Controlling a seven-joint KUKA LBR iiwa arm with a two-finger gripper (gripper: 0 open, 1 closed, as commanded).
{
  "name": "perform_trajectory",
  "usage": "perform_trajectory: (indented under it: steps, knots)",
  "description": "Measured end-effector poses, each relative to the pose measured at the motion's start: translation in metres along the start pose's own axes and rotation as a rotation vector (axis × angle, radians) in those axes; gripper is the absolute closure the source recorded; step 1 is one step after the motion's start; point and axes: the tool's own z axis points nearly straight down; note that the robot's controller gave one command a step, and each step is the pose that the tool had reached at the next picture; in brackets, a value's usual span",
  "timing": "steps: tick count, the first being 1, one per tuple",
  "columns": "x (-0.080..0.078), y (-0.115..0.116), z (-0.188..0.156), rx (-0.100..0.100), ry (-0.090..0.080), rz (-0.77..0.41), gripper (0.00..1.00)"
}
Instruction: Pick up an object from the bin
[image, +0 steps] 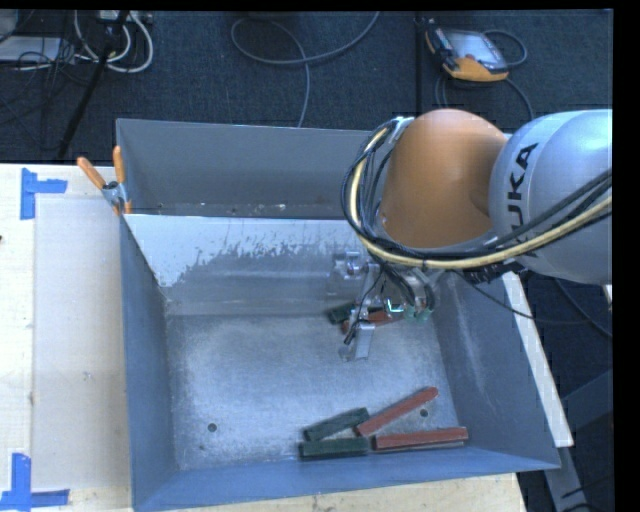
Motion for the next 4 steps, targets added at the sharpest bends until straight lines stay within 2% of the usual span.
perform_trajectory:
  steps: [1, 2, 3, 4]
  knots:
    - [-0.001, 0.0, -0.005, -0.001, -0.008, 0.002, 0.0]
    - [0.034, -0.029, 0.066, 0.0, -0.01, -0.086, 0.0]
    - [0.072, -0.078, 0.06, -0.001, -0.002, -0.238, 0.0]
    - [0.081, -0.051, 0.09, 0.001, -0.008, -0.323, 0.0]
